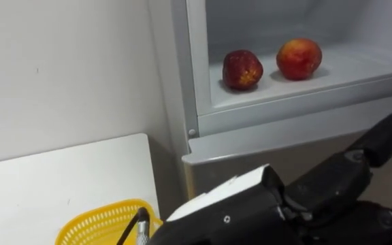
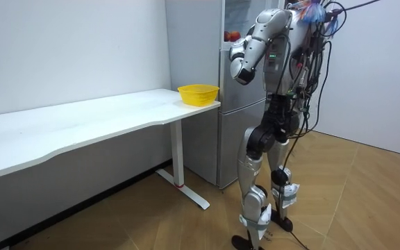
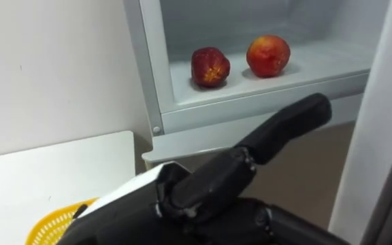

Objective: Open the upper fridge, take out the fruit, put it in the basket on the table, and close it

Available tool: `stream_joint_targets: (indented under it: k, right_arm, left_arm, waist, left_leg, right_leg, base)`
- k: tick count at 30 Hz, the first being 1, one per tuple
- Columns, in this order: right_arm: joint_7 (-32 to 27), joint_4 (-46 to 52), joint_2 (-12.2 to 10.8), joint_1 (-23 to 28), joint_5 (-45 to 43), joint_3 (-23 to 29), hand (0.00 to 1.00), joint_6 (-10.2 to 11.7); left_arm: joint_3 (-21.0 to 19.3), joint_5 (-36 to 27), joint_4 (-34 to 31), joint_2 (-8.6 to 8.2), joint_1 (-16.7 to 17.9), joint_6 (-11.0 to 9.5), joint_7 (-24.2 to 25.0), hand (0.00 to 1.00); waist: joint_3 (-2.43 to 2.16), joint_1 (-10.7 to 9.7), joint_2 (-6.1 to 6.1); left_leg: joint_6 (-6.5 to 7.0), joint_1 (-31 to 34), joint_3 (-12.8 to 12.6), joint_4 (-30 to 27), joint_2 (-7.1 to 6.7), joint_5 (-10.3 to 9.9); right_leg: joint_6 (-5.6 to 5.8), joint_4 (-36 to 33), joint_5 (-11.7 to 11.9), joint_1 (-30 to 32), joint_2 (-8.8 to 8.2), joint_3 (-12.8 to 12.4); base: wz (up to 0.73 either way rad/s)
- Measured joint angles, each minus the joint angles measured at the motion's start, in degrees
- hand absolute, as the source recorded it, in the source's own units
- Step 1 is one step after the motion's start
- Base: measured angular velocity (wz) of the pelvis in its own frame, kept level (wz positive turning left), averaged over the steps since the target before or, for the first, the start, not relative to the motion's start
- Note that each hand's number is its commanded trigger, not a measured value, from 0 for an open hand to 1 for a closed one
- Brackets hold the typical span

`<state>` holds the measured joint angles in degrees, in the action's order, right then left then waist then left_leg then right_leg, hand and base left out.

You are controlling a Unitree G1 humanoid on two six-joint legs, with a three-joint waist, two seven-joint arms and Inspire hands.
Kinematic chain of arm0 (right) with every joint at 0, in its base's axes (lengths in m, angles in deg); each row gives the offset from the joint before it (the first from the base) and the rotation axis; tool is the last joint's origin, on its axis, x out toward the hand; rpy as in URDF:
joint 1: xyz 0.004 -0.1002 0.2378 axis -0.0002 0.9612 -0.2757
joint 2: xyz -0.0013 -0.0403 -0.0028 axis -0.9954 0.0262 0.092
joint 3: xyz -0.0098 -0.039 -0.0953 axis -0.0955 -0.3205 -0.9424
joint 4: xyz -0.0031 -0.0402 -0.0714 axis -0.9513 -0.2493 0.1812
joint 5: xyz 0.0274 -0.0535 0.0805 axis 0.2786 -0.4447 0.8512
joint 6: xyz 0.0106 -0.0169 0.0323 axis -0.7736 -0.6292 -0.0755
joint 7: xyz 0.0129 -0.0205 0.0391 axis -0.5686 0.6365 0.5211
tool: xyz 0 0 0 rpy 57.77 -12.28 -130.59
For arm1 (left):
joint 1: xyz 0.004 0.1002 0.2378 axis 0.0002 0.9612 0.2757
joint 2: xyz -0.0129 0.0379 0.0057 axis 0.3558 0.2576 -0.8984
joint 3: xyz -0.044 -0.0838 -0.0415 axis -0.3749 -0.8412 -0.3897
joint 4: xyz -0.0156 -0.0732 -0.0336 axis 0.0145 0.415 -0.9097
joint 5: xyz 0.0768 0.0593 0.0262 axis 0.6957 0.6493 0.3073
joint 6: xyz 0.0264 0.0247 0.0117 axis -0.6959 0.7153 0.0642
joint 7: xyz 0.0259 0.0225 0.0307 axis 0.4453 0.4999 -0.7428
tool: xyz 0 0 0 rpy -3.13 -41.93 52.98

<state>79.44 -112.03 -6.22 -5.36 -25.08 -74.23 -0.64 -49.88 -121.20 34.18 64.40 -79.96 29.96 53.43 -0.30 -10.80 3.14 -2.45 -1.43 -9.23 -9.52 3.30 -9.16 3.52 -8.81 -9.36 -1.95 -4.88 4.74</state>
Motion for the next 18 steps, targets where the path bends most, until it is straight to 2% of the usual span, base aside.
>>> stream_joint_targets:
  k: [6, 11, 18]
  right_arm:
    - [0.0, -0.7, 0.9, -0.1, 0.2, -1.1, 0.0, 0.0]
    - [-0.1, -2.5, 1.7, 0.1, 0.2, -2.0, 0.0, -0.3]
    - [-0.2, -2.8, 2.6, 0.2, 0.1, -4.0, 0.0, -1.3]
  left_arm:
    - [1.3, -0.1, 0.1, 0.17, -1.2, 0.1, -1.5, 0.0]
    - [2.3, -0.1, 0.1, 0.22, -1.8, 0.1, -2.5, 0.0]
    - [5.0, -2.8, 2.2, 0.75, -4.8, 0.1, -3.6, 0.0]
  waist:
    - [-0.01, -0.5, 0.19]
    - [0.12, -1.9, 0.47]
    - [0.08, -3.1, 1.09]
  left_leg:
    - [0.01, -0.8, -1.9, 0.0, 0.08, 0.0]
    - [0.14, -1.1, -3.1, 0.5, 0.2, -0.1]
    - [0.17, -1.3, -4.8, 0.9, 0.37, -0.2]
  right_leg:
    - [0.06, 0.1, 0.0, 0.0, -0.01, -1.1]
    - [0.14, 0.0, 0.1, 0.2, 0.08, -1.8]
    - [0.18, -0.1, 0.5, 0.9, 0.27, -3.0]
  base:
    - [-0.08]
    - [-0.08]
    - [-0.1]
